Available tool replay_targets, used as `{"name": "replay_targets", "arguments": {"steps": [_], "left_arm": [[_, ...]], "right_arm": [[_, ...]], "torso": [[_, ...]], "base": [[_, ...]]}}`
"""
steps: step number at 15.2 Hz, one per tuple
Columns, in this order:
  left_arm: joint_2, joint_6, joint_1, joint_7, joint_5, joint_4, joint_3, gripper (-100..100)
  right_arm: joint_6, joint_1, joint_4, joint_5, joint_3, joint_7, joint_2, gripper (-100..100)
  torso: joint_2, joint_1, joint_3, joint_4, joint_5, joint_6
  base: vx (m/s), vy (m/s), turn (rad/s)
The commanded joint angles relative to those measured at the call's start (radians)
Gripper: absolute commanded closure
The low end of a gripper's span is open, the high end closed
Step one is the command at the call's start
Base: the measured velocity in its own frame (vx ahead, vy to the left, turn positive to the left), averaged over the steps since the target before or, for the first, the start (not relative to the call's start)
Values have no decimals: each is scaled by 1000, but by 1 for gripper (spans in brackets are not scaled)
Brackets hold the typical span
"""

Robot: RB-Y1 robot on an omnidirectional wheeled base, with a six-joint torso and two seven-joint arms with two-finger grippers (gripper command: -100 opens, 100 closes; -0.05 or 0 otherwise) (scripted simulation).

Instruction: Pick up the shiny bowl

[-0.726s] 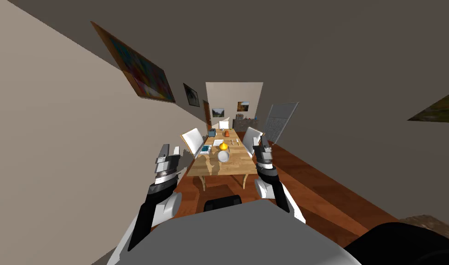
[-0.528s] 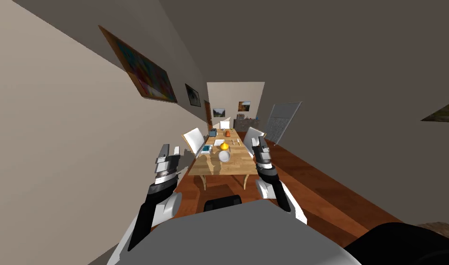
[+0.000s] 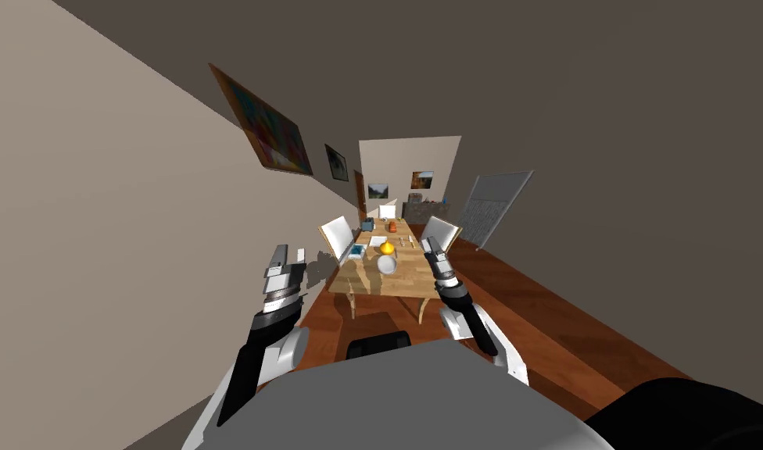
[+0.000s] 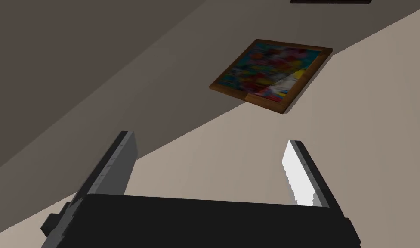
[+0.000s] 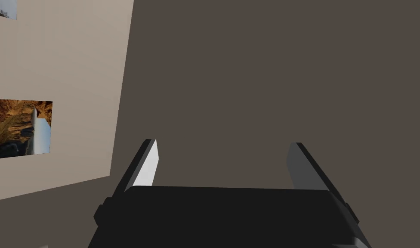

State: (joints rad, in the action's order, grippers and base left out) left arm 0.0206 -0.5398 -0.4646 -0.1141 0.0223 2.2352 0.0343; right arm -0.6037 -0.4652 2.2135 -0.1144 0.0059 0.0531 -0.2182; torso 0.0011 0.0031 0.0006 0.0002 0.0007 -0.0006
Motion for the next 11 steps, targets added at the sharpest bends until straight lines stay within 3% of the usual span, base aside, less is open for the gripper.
{"name": "replay_targets", "arguments": {"steps": [1, 6, 8, 11], "left_arm": [[0, 0, 0, 0, 0, 0, 0, 0], [0, 0, 0, 0, 0, 0, 0, 0], [0, 0, 0, 0, 0, 0, 0, 0], [0, 0, 0, 0, 0, 0, 0, 0]], "right_arm": [[8, 7, -24, -4, 0, 3, -37, -100], [38, 11, -106, -22, 8, 11, -153, -100], [38, 11, -106, -22, 8, 11, -175, -100], [60, 12, -170, -36, 18, 17, -253, -100]], "torso": [[0, 0, 0, 0, 0, 0], [0, 1, 0, 0, 0, 0], [0, 1, 0, 0, 0, 0], [0, 0, 0, 0, 0, 0]], "base": [[-18, 46, 138], [-17, 66, 163], [-12, 46, 132], [-7, 53, 175]]}}
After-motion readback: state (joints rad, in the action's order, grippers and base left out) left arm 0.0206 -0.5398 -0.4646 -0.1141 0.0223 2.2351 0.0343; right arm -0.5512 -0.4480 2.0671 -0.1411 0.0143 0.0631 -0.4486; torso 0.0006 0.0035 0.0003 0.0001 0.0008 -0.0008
